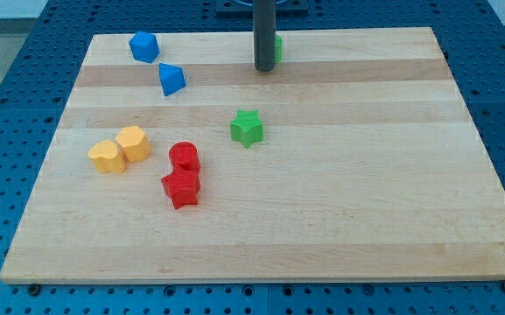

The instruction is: Point your arm at the red star

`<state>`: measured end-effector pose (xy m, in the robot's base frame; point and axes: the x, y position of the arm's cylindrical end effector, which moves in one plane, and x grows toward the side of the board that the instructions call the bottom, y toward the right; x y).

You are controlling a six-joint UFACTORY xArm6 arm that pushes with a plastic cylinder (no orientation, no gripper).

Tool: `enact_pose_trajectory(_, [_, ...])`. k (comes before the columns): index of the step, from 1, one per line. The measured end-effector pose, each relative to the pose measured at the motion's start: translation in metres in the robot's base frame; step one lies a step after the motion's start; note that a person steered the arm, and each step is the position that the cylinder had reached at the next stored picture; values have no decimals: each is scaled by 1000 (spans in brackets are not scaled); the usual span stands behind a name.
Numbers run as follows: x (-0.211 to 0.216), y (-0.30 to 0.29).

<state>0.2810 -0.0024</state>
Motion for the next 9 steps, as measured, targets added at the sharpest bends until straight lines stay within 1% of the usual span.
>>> enact_pose_trajectory(1, [28,-14])
enact_pose_trajectory(2, [60,-44])
enact_pose_trajectory(3, [77,-84])
enact_pose_trajectory(4, [105,-104])
enact_pose_trajectory(6, [142,-93])
enact_pose_trajectory(8, [178,-48])
enact_pose_trajectory(9, [213,-34])
